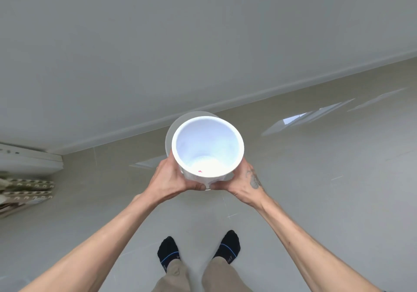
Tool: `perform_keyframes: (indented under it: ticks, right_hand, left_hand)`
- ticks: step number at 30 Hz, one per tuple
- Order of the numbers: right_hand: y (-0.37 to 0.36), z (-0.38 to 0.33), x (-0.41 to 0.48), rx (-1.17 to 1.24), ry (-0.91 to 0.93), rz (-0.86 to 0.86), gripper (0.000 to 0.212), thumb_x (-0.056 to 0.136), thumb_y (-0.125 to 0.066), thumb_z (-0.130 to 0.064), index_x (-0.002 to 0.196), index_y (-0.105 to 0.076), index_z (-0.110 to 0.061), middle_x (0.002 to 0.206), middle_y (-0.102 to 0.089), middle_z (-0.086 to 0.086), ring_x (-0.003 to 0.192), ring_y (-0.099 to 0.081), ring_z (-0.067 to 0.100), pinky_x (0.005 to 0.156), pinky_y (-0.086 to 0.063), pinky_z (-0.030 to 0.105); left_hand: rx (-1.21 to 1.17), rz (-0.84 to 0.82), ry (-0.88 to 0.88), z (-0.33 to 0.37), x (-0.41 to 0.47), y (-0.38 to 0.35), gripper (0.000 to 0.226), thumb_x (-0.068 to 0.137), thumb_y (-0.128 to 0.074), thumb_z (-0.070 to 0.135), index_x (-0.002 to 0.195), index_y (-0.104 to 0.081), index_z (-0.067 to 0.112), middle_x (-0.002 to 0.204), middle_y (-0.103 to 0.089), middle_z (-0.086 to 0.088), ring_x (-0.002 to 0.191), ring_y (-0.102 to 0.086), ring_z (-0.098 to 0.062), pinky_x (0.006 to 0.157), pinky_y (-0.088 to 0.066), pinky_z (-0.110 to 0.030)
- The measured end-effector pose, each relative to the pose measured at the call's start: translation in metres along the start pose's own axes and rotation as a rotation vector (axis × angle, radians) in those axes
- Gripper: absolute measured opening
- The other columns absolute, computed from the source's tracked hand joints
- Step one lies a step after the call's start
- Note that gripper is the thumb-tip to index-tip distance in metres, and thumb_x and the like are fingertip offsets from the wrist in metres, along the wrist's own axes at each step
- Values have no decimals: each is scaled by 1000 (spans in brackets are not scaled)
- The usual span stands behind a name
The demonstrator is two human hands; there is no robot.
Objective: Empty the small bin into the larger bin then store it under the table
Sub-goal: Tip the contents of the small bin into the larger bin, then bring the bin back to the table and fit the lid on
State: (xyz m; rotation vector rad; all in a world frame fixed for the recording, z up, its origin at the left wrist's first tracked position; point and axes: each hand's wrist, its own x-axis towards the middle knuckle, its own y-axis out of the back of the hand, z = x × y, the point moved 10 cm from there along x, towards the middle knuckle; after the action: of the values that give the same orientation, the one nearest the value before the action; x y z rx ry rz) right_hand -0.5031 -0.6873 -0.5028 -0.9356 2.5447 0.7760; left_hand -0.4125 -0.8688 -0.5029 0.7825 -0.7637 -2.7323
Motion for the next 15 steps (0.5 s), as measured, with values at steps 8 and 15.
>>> perform_keyframes:
  ticks: [8,15]
  right_hand:
    - [72,-128,-55,36,75,-58,109,57,-98,-18,149,-40,-27,137,-58,-8,127,-54,14,103,-46,29]
    - [134,-240,-125,60,157,-40,96,58,-97,-26,140,-48,-35,134,-66,-12,128,-59,8,106,-52,46]
  left_hand:
    - [-200,43,-16,117,-62,77,115,61,-103,20,155,-37,25,134,-61,17,127,-59,-15,99,-48,-22]
    - [-363,88,-46,219,-131,143,116,52,-104,35,149,-41,40,143,-65,14,135,-62,-14,109,-54,-49]
